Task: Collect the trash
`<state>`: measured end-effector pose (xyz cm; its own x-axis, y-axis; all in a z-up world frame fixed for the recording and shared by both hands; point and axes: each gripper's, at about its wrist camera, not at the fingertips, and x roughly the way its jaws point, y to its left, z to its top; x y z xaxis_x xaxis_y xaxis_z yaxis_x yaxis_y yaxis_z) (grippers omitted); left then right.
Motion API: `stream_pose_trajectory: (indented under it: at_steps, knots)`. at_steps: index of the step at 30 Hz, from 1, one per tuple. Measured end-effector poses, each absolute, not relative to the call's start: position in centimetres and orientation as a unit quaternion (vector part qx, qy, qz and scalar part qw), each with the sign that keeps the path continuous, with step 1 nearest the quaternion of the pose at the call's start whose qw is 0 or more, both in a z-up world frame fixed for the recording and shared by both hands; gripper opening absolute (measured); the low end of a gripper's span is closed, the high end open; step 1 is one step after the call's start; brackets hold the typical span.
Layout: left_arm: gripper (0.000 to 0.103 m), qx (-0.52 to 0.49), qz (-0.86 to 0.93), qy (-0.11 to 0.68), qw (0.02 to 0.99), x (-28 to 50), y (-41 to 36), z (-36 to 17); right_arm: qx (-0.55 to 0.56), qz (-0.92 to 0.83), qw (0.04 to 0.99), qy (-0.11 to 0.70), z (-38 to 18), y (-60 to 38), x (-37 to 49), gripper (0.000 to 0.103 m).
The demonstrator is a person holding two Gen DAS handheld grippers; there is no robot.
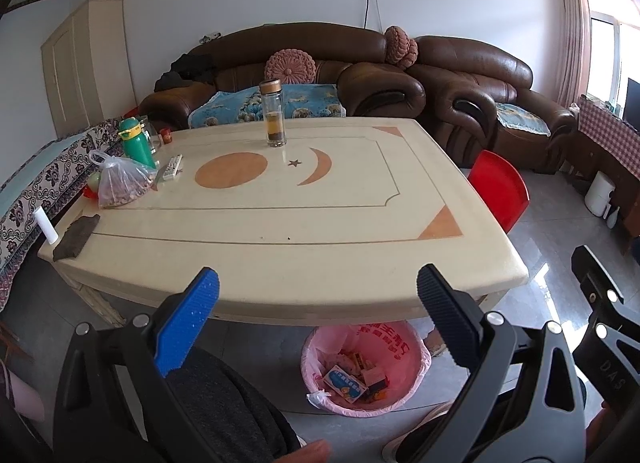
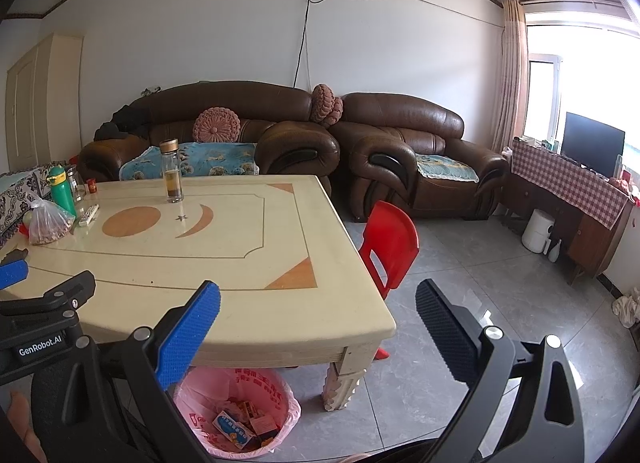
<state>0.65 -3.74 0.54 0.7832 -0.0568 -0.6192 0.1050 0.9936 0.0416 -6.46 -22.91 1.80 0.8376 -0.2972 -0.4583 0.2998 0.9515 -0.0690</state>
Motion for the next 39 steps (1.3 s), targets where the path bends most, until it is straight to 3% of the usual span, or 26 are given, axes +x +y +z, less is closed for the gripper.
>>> stream_pose_trajectory:
  at_steps: [39]
  knots:
    - [0.097,0.045,-0.027,0.310,0.949,0.33,-3.66,1.10,-0.004,-0.149,0.959,0.241,2.27,-22.84,-5.96,0.096]
